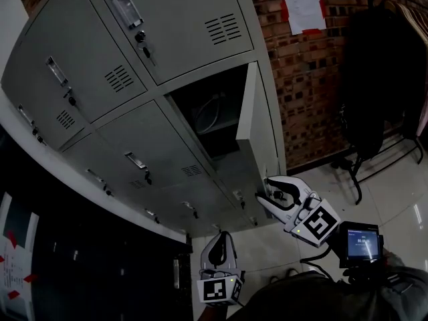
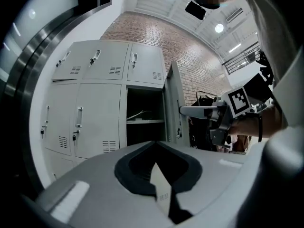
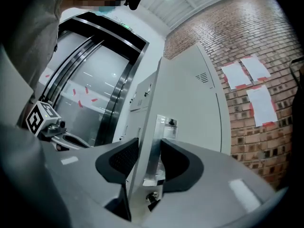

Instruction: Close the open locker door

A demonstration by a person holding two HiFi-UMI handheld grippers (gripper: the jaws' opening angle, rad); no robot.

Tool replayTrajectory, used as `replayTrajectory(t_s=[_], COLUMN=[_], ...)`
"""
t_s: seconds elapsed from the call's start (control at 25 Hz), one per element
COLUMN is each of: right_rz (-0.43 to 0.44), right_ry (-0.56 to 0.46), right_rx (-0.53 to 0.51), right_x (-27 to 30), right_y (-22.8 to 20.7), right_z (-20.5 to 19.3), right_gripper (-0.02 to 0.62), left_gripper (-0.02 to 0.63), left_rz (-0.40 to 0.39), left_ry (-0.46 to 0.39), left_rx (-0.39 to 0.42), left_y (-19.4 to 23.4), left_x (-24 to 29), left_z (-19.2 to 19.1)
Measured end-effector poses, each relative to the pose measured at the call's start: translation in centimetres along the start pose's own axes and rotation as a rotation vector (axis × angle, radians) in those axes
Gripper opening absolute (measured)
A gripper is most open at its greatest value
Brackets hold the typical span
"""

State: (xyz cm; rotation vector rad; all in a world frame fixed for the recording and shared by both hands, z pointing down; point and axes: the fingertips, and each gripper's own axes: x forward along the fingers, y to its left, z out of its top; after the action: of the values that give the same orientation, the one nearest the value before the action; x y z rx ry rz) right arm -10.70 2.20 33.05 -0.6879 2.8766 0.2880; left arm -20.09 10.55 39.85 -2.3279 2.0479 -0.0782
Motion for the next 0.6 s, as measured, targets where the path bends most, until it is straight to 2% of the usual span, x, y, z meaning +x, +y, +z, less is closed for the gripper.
replayTrajectory(t_s=[0.36, 0.6], right_rz=[0.059, 0.047], right_ry=[-0.020, -0.007], right_rx=[-0.023, -0.069], right_x=[4.7, 9.4], right_y=[1.3, 1.6], right_z=[-1.0, -2.2], right_gripper=[0.152, 0.141], left_gripper=[0.002, 0.002], left_rz=[0.105, 0.107], left_ry=[-0.006, -0.018], left_rx=[-0.022, -0.020], left_y=[3.3, 7.8], left_x=[-0.1, 1.6], left_z=[-0.7, -1.3])
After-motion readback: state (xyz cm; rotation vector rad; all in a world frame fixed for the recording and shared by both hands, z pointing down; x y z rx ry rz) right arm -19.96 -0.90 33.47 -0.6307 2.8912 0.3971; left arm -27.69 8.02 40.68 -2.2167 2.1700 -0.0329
